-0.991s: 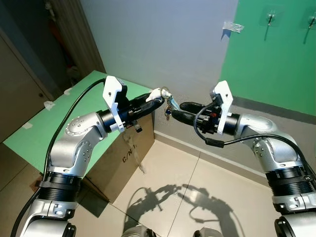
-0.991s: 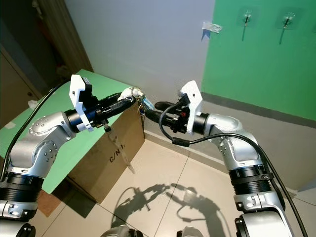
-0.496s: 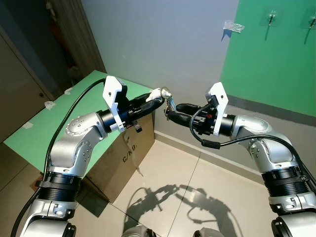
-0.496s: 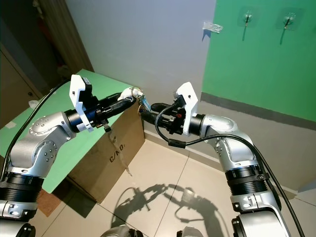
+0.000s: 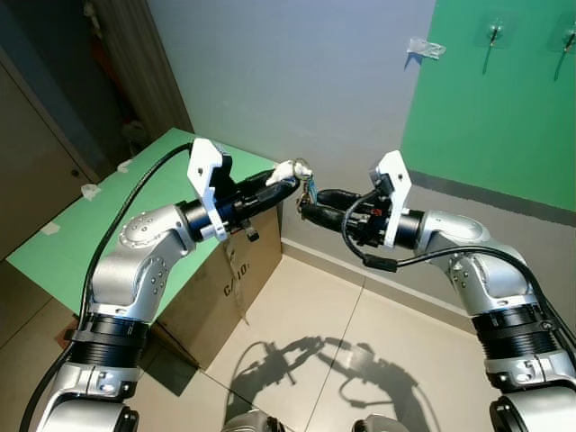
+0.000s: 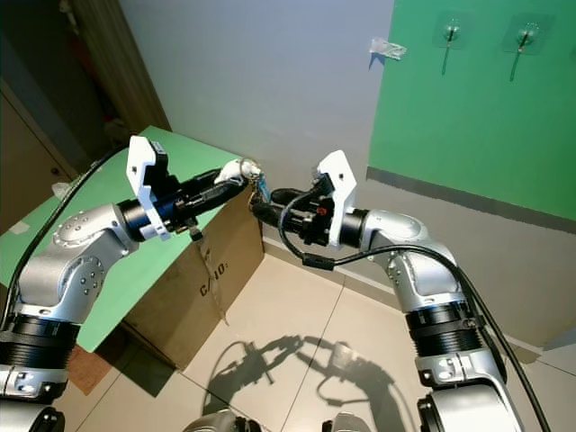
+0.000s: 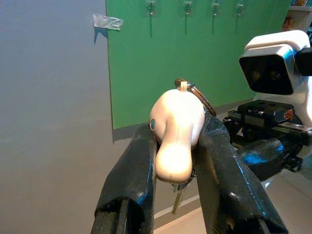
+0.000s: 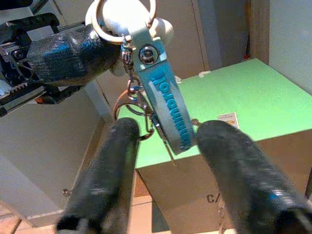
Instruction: Hang keys on a hook
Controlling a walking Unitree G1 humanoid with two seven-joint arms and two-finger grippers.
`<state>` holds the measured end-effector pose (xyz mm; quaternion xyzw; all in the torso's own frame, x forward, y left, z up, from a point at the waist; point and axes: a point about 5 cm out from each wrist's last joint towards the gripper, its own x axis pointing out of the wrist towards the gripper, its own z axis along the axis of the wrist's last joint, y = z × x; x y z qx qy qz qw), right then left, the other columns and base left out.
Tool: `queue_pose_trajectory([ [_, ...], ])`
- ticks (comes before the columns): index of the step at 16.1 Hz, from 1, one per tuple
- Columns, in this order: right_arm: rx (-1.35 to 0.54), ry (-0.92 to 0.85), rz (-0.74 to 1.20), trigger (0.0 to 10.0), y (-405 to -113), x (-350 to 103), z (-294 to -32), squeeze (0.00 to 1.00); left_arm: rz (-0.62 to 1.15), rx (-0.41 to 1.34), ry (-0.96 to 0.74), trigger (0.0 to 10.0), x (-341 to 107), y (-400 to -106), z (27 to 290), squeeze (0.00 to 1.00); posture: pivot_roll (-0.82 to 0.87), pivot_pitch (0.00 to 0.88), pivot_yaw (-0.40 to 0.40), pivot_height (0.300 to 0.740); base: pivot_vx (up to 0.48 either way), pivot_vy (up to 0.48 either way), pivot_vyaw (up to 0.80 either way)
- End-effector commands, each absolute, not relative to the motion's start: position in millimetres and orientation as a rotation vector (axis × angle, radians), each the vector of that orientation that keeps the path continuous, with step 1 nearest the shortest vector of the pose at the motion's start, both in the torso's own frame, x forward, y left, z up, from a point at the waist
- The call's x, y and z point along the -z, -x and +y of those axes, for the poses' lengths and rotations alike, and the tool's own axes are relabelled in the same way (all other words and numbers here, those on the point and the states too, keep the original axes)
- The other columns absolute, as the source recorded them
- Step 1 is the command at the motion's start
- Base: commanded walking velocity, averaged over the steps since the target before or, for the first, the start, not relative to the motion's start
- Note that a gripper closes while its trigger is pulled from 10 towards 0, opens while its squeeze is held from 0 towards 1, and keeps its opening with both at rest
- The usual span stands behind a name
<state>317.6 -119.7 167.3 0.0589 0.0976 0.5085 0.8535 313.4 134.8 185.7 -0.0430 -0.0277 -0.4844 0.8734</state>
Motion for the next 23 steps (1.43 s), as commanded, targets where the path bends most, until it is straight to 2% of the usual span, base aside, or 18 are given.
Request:
queue_pose_trajectory([
  [1,-1.081,-0.126,0.186,0.0,-319.2,-175.1,-115.5,0.00,-0.065,1.022,0.057,0.0,-189.3,-313.4,135.0,0.00,-0.17,0.047,0.108,0.740,0.000,0.000,0.00],
  [14,-1.072,-0.159,0.173,0.0,-319.0,-176.2,-114.7,0.00,-0.060,1.026,0.048,0.0,-189.1,-314.0,135.1,0.00,-0.17,0.041,0.111,0.740,0.000,0.000,0.00],
  [18,-1.016,-0.163,0.144,0.0,-323.3,-177.8,-120.4,0.00,-0.061,1.028,0.045,0.0,-189.3,-314.0,135.0,0.00,-0.17,0.032,0.109,0.740,0.000,0.000,0.00],
  [21,-0.911,-0.129,0.118,0.0,-329.1,-175.4,-131.6,0.00,-0.062,1.031,0.043,0.0,-189.3,-314.0,134.4,0.00,-0.17,0.029,0.109,0.740,0.000,0.000,0.00],
  [23,-0.726,-0.034,0.110,0.0,-343.1,-172.0,-151.1,0.00,-0.062,1.032,0.042,0.0,-189.2,-314.1,133.9,0.00,-0.17,0.026,0.109,0.740,0.000,0.000,0.00],
])
